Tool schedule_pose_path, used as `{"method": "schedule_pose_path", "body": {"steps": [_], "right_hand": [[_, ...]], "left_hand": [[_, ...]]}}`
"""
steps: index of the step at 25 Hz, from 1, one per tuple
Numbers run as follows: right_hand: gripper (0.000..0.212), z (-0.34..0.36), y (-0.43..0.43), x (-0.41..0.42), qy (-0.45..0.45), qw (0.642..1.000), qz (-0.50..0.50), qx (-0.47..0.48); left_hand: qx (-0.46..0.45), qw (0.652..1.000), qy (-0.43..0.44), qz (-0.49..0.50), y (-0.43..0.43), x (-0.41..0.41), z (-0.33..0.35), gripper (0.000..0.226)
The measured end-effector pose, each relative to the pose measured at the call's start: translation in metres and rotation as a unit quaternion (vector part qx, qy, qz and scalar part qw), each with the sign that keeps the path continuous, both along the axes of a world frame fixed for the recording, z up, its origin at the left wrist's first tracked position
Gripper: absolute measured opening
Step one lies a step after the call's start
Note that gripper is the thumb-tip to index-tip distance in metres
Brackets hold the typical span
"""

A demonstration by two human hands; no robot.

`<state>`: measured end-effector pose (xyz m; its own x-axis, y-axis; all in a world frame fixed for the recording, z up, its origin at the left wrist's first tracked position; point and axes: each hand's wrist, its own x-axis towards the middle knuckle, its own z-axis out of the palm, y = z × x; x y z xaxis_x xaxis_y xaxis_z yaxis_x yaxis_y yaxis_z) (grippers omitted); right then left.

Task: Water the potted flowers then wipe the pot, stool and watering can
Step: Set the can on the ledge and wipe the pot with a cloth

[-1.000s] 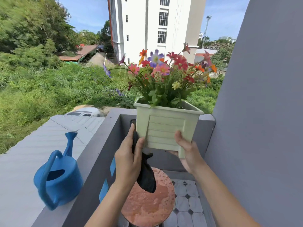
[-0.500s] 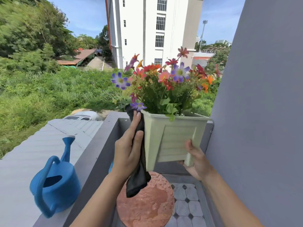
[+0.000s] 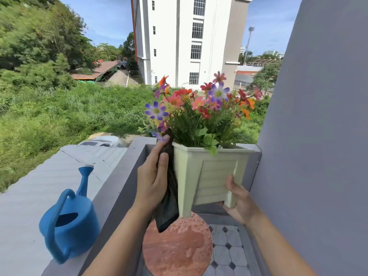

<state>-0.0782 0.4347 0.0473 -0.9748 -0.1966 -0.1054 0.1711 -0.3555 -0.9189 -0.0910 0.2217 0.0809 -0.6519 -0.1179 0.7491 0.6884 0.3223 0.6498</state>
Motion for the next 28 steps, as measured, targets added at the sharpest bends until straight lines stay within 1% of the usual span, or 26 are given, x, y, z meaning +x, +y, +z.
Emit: {"method": "schedule_pose_path", "body": {"steps": [2, 4, 5, 8, 9, 11, 12, 13, 16, 17, 19, 20, 23, 26, 27, 28], "right_hand": [[0.102, 0.001, -0.001, 0.001, 0.01, 1.0, 0.008, -0.017], [0.097, 0.003, -0.004, 0.004, 0.019, 0.999, 0.013, -0.039], [0.092, 0.004, -0.004, 0.005, 0.026, 0.998, 0.015, -0.054], [0.067, 0.007, -0.004, 0.006, 0.044, 0.995, 0.019, -0.083], [0.065, 0.007, -0.003, 0.005, 0.047, 0.995, 0.016, -0.081], [0.072, 0.005, 0.0, 0.002, 0.048, 0.996, -0.008, -0.078], [0.078, 0.005, 0.002, -0.001, 0.052, 0.995, -0.021, -0.08], [0.08, 0.007, 0.003, -0.002, 0.058, 0.995, -0.028, -0.079], [0.07, 0.013, 0.003, -0.002, 0.069, 0.995, -0.026, -0.063], [0.074, 0.012, 0.003, -0.001, 0.067, 0.996, -0.028, -0.058], [0.09, 0.006, 0.003, 0.001, 0.064, 0.997, -0.024, -0.038], [0.093, 0.004, 0.003, 0.003, 0.063, 0.997, -0.021, -0.03], [0.092, -0.002, 0.001, 0.005, 0.07, 0.997, -0.018, -0.01], [0.083, -0.009, 0.005, 0.002, 0.089, 0.996, -0.028, -0.011], [0.082, -0.013, 0.007, 0.0, 0.095, 0.995, -0.035, -0.013], [0.086, -0.018, 0.008, -0.002, 0.092, 0.995, -0.047, -0.015]], "left_hand": [[-0.049, 0.996, 0.061, -0.046, 0.008, 0.017, 0.003, 0.039], [-0.071, 0.994, 0.07, -0.04, 0.009, 0.015, 0.005, 0.044], [-0.064, 0.996, 0.054, -0.021, 0.007, 0.009, 0.003, 0.044], [-0.04, 0.998, -0.027, 0.04, -0.003, -0.011, -0.007, 0.046], [-0.04, 0.996, -0.055, 0.053, -0.005, -0.013, -0.013, 0.046], [-0.041, 0.993, -0.103, 0.046, -0.003, -0.008, -0.025, 0.045], [-0.04, 0.993, -0.109, 0.023, 0.001, 0.0, -0.032, 0.044], [-0.038, 0.994, -0.103, -0.008, 0.005, 0.009, -0.038, 0.042], [-0.023, 0.995, -0.058, -0.078, 0.017, 0.03, -0.035, 0.038], [-0.019, 0.996, -0.04, -0.083, 0.018, 0.028, -0.029, 0.038], [-0.02, 0.998, -0.024, -0.059, 0.017, 0.014, -0.016, 0.042], [-0.02, 0.999, -0.033, -0.039, 0.015, 0.004, -0.012, 0.043], [-0.002, 0.994, -0.105, 0.019, 0.006, -0.025, -0.016, 0.041], [-0.024, 0.985, -0.169, 0.023, 0.005, -0.038, -0.036, 0.04], [-0.038, 0.98, -0.193, 0.017, 0.005, -0.04, -0.045, 0.038], [-0.052, 0.975, -0.215, 0.011, 0.007, -0.044, -0.06, 0.037]]}}
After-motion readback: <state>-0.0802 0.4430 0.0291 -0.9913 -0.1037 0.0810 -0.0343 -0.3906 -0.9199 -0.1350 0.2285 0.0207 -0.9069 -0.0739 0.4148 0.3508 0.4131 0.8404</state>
